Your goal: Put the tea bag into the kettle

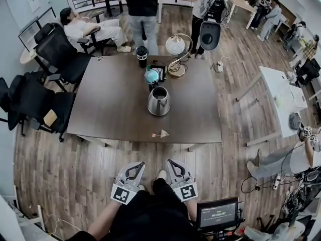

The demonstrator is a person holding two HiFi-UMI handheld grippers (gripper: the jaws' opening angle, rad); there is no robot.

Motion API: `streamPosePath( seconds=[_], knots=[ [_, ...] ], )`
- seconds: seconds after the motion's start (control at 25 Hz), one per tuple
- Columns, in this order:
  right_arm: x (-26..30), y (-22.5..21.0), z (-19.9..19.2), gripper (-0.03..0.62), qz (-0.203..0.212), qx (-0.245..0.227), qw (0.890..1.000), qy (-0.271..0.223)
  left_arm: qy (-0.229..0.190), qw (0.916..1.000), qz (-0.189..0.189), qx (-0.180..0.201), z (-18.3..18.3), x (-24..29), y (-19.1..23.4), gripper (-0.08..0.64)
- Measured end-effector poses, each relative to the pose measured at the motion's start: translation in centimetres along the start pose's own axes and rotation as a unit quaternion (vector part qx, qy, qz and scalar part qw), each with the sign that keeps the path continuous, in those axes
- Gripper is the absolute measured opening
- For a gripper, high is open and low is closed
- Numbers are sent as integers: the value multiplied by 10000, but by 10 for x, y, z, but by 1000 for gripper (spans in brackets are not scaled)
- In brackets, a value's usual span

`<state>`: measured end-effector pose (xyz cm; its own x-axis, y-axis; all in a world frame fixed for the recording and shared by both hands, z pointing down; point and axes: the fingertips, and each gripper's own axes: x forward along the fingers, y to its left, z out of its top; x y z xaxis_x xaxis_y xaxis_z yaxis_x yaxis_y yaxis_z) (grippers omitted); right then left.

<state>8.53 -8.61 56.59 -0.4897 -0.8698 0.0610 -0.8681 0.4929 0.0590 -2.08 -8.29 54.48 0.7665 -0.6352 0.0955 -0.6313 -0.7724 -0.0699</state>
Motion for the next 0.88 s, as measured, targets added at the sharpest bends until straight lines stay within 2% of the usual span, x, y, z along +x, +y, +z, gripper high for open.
streamPosePath(
  seconds=[0.2, 0.4, 0.68, 0.8, 0.88],
  knots=[
    [8, -33, -4, 6, 157, -18, 9999, 41, 74, 9998, 201, -53, 5, 24, 4, 0],
    [20, -36, -12, 6, 142, -74, 9996, 240, 161, 9995, 231, -142, -8, 25, 19, 0],
    [48, -43, -21, 6, -138, -89, 9983, 559, 118, 9997, -117, -176, -13, 40, 47, 0],
    [59, -43, -33, 6, -223, 2, 9958, 884, 83, 9993, -230, -298, -14, 43, 59, 0],
    [73, -43, -38, 6, -191, 21, 9954, 936, 89, 9994, -258, -209, -13, 43, 73, 0]
  ],
)
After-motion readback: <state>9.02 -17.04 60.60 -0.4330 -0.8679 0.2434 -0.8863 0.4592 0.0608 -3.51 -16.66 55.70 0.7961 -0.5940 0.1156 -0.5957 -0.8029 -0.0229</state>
